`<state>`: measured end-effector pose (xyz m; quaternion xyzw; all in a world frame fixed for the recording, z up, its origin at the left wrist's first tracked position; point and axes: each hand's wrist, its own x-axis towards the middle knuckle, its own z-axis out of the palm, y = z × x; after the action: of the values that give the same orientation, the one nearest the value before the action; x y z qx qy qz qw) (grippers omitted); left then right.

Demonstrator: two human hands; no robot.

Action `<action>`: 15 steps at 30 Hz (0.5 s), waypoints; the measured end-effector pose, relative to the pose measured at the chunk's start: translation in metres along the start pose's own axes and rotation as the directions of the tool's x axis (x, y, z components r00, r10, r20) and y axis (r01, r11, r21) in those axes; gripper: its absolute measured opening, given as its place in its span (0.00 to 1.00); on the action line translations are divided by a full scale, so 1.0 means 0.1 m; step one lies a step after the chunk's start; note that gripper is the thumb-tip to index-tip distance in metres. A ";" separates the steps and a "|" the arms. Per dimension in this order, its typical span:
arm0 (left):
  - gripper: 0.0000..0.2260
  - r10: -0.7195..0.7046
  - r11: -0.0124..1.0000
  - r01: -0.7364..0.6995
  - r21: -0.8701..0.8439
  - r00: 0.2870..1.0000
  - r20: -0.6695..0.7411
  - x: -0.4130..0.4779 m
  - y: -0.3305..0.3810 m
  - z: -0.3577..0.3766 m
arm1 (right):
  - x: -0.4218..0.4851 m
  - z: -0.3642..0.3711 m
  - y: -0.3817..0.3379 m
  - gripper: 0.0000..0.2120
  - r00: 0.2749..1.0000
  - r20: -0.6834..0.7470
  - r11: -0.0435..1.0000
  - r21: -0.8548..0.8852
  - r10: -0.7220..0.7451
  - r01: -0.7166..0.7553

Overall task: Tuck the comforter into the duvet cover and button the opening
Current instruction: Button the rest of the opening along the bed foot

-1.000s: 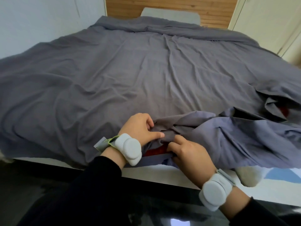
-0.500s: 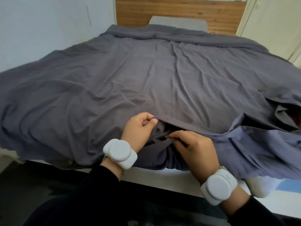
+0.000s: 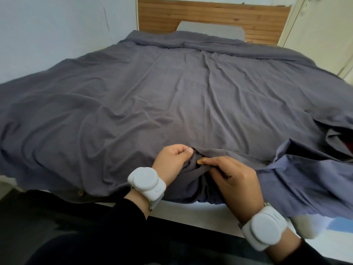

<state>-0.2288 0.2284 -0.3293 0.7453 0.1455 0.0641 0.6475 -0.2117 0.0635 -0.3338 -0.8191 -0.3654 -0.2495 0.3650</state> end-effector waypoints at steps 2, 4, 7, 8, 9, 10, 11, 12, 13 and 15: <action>0.11 0.014 1.000 -0.014 0.017 1.000 0.006 0.00 0.01 -0.01 | 0.01 0.02 0.02 0.10 1.000 -0.011 1.000 -0.002 0.013 -0.013; 0.10 0.025 1.000 -0.025 0.001 0.999 0.022 -0.02 0.01 -0.03 | 0.01 0.03 0.02 0.09 0.999 -0.023 1.000 -0.001 0.025 -0.025; 0.10 0.049 0.999 -0.048 -0.019 0.998 0.038 -0.05 0.01 -0.04 | 0.02 0.06 0.04 0.08 0.998 -0.029 0.999 0.004 0.047 -0.047; 0.09 0.054 0.998 -0.052 -0.029 0.997 0.047 -0.05 0.01 -0.04 | 0.03 0.06 0.05 0.08 0.998 -0.025 0.998 0.002 0.063 -0.063; 0.09 0.056 0.998 -0.054 -0.040 0.996 0.066 -0.06 0.01 -0.04 | 0.03 0.07 0.06 0.08 0.996 -0.017 0.996 0.004 0.084 -0.084; 0.08 0.057 0.997 -0.053 -0.052 0.994 0.095 -0.07 0.00 -0.04 | 0.03 0.08 0.07 0.07 0.994 -0.008 0.994 0.009 0.107 -0.107; 0.06 0.059 0.997 -0.052 -0.054 0.990 0.131 -0.08 0.00 -0.05 | 0.04 0.08 0.07 0.07 0.991 0.003 0.991 0.014 0.130 -0.131; 0.05 0.063 0.998 -0.057 -0.042 0.985 0.162 -0.08 0.00 -0.06 | 0.04 0.08 0.08 0.07 0.988 0.015 0.988 0.020 0.151 -0.151; 0.06 0.071 0.997 -0.069 -0.022 0.982 0.177 -0.08 -0.01 -0.07 | 0.06 0.08 0.08 0.07 0.986 0.034 0.986 0.029 0.166 -0.167; 0.08 0.088 0.996 -0.091 0.012 0.983 0.159 -0.08 -0.03 -0.08 | 0.08 0.06 0.08 0.07 0.979 0.096 0.981 0.058 0.180 -0.186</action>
<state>-0.2389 0.2344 -0.3306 0.7599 0.0609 0.0323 0.6463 -0.1996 0.0674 -0.3355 -0.8471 -0.3128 -0.1650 0.3967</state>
